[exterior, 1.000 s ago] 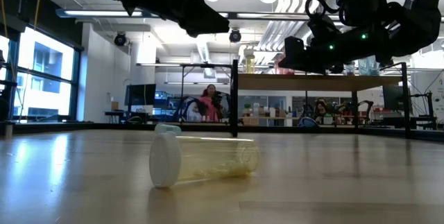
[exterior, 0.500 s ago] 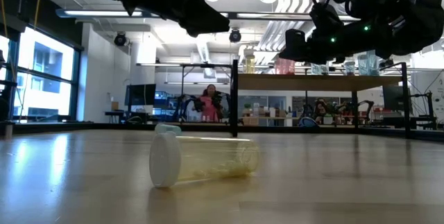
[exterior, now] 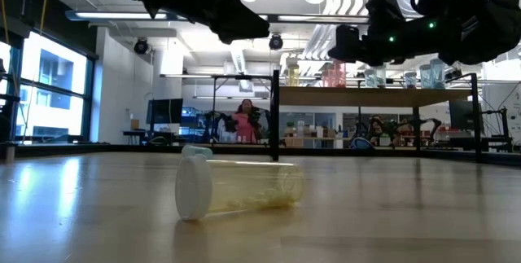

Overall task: Pick and place medicine bottles onto shelf by color
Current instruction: Put the green pill bottle on the shelf aligned with the other green pill bottle

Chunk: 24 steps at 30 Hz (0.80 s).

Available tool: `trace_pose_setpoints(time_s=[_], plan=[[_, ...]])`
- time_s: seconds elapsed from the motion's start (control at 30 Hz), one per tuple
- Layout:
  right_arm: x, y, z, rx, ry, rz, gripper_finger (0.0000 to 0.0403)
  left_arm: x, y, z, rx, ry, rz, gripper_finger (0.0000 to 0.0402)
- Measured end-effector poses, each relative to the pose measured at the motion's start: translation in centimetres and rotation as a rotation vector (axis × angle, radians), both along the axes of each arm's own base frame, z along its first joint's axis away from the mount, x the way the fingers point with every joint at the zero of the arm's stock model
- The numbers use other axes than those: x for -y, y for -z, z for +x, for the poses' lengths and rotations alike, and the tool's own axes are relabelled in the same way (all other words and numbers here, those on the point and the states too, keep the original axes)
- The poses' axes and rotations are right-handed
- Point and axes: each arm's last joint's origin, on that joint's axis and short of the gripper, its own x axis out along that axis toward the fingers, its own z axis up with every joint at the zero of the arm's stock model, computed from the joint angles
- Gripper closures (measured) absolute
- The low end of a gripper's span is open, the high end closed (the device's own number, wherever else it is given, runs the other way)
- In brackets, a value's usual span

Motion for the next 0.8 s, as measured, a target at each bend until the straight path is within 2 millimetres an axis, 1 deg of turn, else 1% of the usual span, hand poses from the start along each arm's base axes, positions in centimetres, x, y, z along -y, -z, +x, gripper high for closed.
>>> trace_pose_setpoints(time_s=[0.2, 0.3, 0.53, 0.67, 0.8], plan=[[0.0, -0.5, -0.1, 0.011, 0.008, -0.037, 0.0185, 0.0, 0.0, 0.0, -0.001, 0.000, 0.000, 0.0229], [-0.3, -1.2, -0.4, 0.025, 0.001, -0.050, 0.0185, 0.0, 0.0, 0.0, -0.002, -0.003, -0.009, 0.0229], [-2.2, -3.1, -1.2, 0.029, -0.058, -0.098, 0.0185, 0.1, 0.4, -0.1, -0.036, -0.018, -0.069, 0.0229], [-3.5, -3.6, -1.6, -0.003, -0.079, -0.087, 0.0185, 0.1, 1.0, -0.3, -0.090, -0.021, -0.098, 0.0229], [-4.8, -3.5, -1.9, -0.054, -0.120, -0.083, 0.0185, 0.3, 1.5, -0.6, -0.142, -0.032, -0.146, 0.0229]])
